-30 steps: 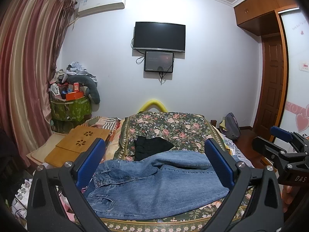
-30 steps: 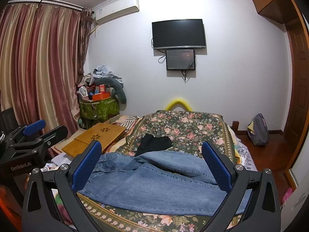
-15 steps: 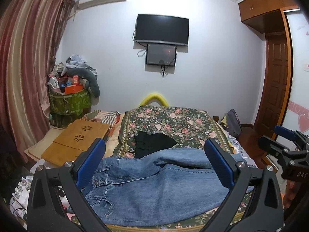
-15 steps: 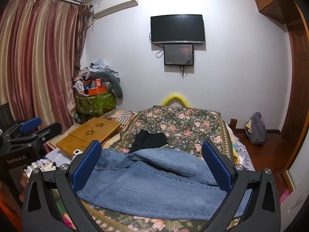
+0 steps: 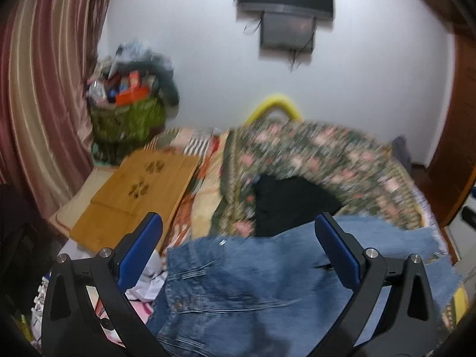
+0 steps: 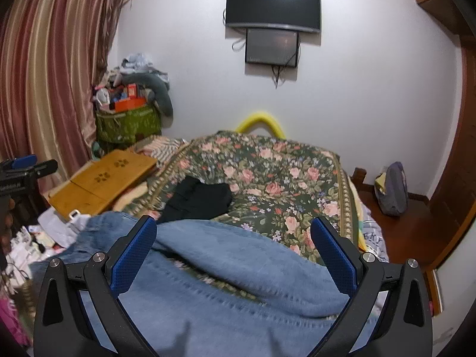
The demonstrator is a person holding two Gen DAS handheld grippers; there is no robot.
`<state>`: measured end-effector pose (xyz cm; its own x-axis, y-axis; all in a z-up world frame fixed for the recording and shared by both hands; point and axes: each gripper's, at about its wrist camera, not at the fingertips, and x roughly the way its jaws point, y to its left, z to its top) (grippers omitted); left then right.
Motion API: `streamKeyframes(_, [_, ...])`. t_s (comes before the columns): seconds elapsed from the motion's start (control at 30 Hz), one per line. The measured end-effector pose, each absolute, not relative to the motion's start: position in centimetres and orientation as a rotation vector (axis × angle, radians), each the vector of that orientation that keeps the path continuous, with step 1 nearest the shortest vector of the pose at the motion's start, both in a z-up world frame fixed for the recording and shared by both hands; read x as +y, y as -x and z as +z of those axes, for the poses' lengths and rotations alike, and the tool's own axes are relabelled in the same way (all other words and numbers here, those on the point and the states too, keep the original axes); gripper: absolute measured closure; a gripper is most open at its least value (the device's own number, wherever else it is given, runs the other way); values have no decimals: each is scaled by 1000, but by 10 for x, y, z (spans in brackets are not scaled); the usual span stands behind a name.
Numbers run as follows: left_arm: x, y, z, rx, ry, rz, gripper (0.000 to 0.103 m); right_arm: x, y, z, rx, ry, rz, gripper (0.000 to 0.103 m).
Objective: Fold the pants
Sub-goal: 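Grasp the jeans waistband with the left gripper while the right gripper grasps a leg hem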
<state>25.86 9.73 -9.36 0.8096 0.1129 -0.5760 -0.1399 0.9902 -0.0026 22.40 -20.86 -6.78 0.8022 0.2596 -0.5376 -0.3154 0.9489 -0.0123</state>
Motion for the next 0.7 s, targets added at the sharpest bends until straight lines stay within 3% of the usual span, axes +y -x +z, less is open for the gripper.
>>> streamKeyframes(0.33, [173, -378, -219, 985, 65, 242, 0, -215, -319, -146, 809, 134, 406, 1])
streamKeyframes(0.57, [202, -414, -288, 1175, 67, 259, 23, -206, -379, -190, 958, 156, 492, 4])
streamKeyframes(0.7, [215, -424, -316, 1244, 95, 256, 28, -187, -403, -209, 1013, 219, 520, 18])
